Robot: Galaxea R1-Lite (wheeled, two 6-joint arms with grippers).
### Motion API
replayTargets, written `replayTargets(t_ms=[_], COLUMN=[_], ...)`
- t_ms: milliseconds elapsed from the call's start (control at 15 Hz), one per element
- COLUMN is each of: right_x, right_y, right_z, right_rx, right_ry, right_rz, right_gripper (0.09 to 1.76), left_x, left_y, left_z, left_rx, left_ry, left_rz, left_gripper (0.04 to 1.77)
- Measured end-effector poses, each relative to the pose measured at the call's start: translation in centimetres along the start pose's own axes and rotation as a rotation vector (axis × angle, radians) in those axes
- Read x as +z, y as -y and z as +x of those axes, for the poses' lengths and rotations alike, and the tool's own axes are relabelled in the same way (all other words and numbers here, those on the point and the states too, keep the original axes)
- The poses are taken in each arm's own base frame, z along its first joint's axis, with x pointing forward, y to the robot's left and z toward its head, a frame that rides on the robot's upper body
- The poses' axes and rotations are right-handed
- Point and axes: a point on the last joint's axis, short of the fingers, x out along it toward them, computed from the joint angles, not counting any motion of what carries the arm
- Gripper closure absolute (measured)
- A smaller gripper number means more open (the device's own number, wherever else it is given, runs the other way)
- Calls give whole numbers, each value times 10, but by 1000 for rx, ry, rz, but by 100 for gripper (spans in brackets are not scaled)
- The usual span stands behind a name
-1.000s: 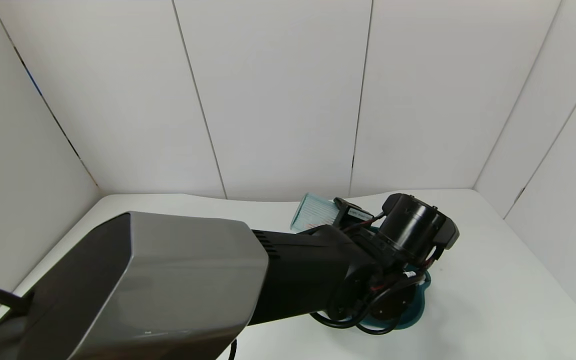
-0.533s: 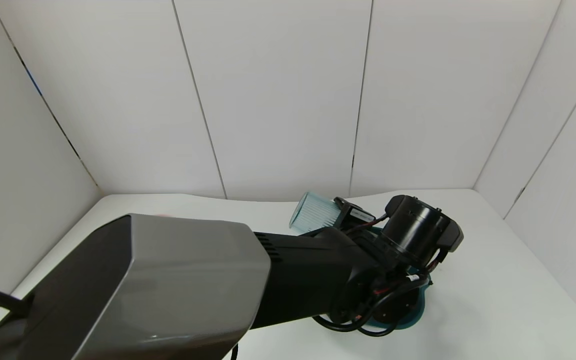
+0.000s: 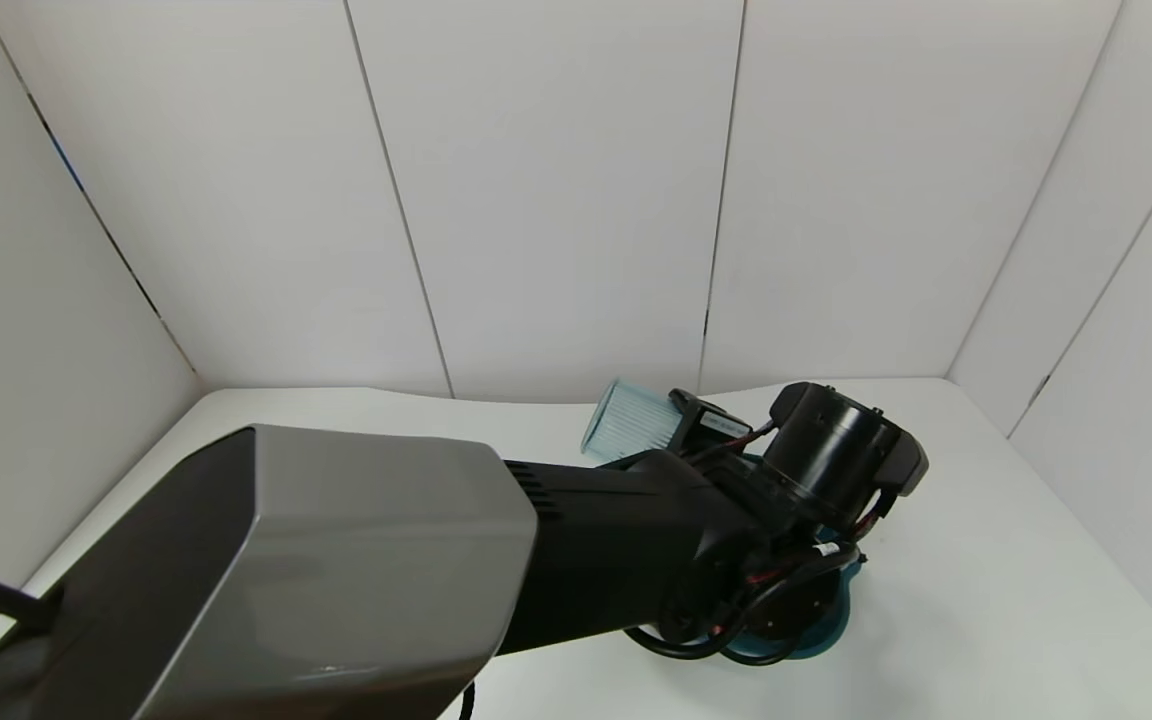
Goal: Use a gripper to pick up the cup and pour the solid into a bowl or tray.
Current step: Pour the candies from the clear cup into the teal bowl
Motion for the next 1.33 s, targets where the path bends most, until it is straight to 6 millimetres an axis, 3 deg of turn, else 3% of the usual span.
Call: replayTargets(t_ms=[867,1333], right_x=[0,0], right_y=[0,0], right_z=[0,0], right_rx=[-2,-2], right_ry=[0,0], right_rz=[0,0], right_gripper=[14,14], left_x=[-2,-31], left_y=[-6,-23], left_z=[1,5], left_rx=[11,18], left_ry=[9,-15], left_rz=[-64,-253], left_gripper=[49,49])
